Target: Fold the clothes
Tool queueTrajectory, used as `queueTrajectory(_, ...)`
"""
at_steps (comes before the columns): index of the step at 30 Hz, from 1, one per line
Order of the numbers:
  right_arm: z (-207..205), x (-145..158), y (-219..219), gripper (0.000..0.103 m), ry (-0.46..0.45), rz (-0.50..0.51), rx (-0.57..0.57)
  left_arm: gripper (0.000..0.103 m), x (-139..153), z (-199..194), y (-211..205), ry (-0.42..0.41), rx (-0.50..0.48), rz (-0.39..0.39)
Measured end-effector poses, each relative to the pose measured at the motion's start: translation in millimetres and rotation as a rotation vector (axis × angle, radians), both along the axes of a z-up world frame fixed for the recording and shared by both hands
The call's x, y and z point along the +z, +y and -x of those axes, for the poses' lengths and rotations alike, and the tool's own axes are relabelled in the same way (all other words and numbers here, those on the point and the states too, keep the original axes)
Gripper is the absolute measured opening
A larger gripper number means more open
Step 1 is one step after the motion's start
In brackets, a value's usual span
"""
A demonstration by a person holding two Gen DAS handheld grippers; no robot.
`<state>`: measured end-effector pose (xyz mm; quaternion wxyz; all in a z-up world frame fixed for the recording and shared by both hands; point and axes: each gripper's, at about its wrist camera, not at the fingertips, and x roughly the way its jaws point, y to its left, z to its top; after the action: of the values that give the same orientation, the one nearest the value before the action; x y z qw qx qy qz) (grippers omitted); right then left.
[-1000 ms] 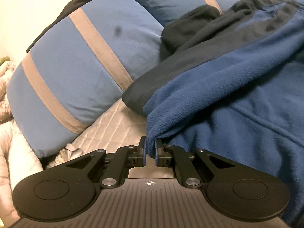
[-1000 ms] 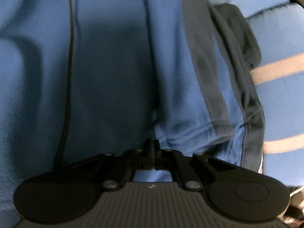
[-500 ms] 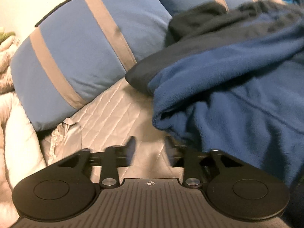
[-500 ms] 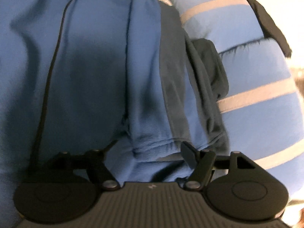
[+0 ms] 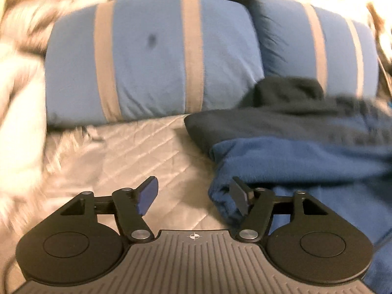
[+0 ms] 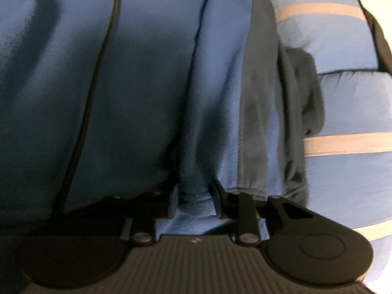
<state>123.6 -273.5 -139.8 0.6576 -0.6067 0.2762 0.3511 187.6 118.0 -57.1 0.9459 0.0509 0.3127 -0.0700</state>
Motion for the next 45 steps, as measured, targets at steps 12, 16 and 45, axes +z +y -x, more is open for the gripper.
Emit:
queueTrajectory(12, -25.1, 47.9, 13.6, 0.086, 0.128, -0.209, -0.136, 0.065, -42.9, -49.8, 48.9, 0.183, 0.111, 0.561)
queueTrajectory(16, -39.3, 64.3, 28.7, 0.09, 0.145, -0.306, -0.166, 0.06, -65.4, -61.9, 59.5, 0.257, 0.152, 0.713)
queueTrajectory(45, -203.0, 67.8, 233.1, 0.076, 0.287, -0.768, -0.379, 0.023, -64.6, -46.0, -22.3, 0.082, 0.095, 0.116)
